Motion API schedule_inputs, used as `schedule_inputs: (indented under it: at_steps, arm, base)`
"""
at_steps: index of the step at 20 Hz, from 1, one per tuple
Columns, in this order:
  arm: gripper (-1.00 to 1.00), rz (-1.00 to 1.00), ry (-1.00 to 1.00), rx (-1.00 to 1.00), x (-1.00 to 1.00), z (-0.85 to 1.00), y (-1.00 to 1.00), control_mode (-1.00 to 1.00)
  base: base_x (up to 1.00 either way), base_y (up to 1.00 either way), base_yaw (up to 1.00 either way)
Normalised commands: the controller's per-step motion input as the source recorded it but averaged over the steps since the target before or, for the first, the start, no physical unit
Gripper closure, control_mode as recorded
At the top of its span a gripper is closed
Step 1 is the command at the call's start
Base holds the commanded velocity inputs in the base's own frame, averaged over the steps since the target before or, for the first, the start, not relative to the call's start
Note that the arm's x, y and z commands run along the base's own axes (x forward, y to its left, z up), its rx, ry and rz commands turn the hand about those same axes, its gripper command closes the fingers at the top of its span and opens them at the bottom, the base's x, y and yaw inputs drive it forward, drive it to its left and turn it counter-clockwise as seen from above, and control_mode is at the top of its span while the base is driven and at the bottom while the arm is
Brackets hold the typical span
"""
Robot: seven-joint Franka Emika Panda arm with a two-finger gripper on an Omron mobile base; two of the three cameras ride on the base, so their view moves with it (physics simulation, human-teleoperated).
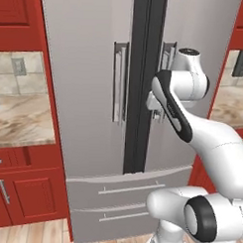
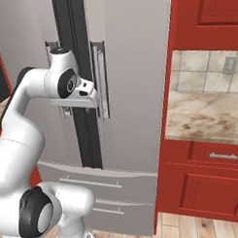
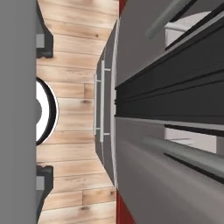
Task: Open the fridge, grab two sodas, and place both sodas inside the bowl with ice on the dining counter.
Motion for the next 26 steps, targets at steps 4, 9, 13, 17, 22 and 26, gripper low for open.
schedule_inputs:
  at_steps: [4,9,13,17,22,26]
  arm:
    - [-1.0,0.0,0.0,0.0,0.0,0.0,0.0,1.0]
    - [-1.0,0.0,0.0,0.0,0.0,0.0,0.0,1.0]
    - [-1.0,0.0,0.0,0.0,0.0,0.0,0.0,1.0]
    - [-1.0,0.0,0.0,0.0,0.0,0.0,0.0,1.0]
    - [-1.0,0.0,-0.01,0.0,0.0,-0.12,-0.02,-1.0]
    - [-1.0,0.0,-0.13,0.0,0.0,0.01,-0.15,-1.0]
  base:
    - [-0.08,0.38,0.0]
    - [0.0,0.39,0.0]
    - [0.0,-0.03,0.0]
    - [0.0,-0.12,0.0]
    - [0.0,0.0,0.0]
    - [0.0,0.0,0.0]
